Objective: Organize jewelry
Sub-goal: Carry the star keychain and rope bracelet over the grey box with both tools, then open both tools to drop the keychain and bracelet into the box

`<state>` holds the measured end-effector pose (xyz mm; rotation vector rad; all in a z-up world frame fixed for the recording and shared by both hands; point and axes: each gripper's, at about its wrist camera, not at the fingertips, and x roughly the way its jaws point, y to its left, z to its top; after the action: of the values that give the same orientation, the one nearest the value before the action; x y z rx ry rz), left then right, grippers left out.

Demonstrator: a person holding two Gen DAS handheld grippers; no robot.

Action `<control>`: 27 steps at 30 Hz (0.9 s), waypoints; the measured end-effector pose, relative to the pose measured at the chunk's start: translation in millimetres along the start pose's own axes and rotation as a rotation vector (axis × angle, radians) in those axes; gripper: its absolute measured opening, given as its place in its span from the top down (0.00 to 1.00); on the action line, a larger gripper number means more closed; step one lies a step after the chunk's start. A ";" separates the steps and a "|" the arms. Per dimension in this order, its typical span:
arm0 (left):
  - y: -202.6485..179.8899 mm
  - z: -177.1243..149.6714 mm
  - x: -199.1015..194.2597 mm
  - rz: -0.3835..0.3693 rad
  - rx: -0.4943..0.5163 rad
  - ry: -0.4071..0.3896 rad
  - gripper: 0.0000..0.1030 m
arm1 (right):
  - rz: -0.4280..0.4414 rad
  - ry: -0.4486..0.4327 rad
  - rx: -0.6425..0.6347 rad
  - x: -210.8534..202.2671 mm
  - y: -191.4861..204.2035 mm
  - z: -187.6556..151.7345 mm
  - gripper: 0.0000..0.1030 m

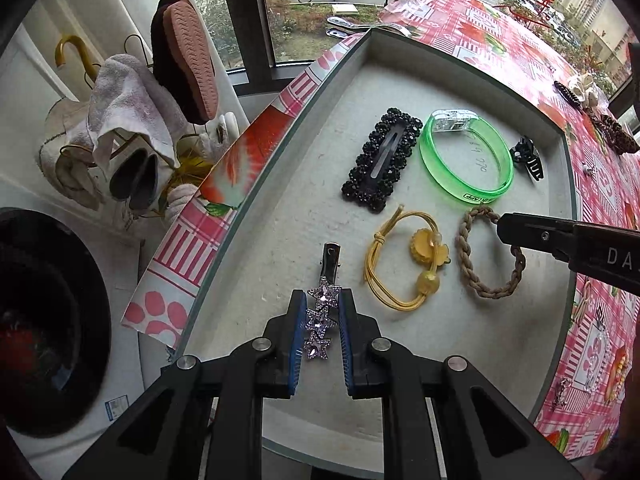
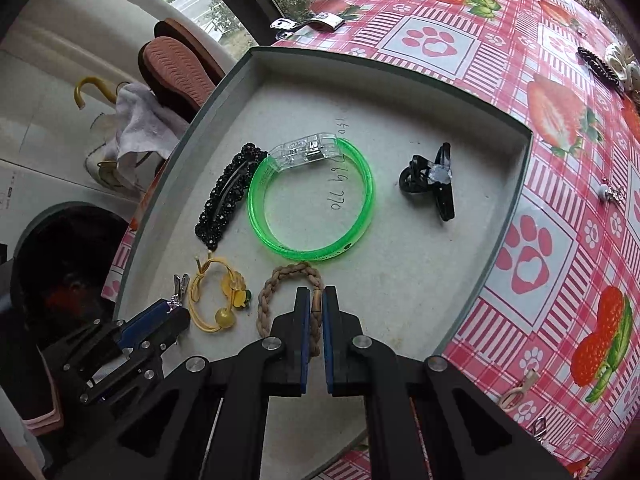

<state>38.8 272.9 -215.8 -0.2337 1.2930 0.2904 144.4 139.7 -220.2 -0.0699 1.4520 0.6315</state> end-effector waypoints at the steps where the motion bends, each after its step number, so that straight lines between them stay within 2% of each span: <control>1: 0.5 2.4 0.4 -0.001 -0.003 -0.004 0.78 | -0.005 -0.004 -0.001 1.0 -0.8 3.3 0.94; 12: -0.1 16.1 5.6 0.012 -0.002 -0.032 0.78 | -0.035 -0.040 -0.005 5.3 2.2 31.7 0.94; 27: -8.4 12.4 -0.9 0.073 0.028 -0.019 0.78 | 0.015 -0.008 0.004 -1.0 2.4 22.4 0.93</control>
<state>52.6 269.1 -211.6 -0.1603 1.2878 0.3356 163.4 150.6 -215.2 -0.0532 1.4475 0.6406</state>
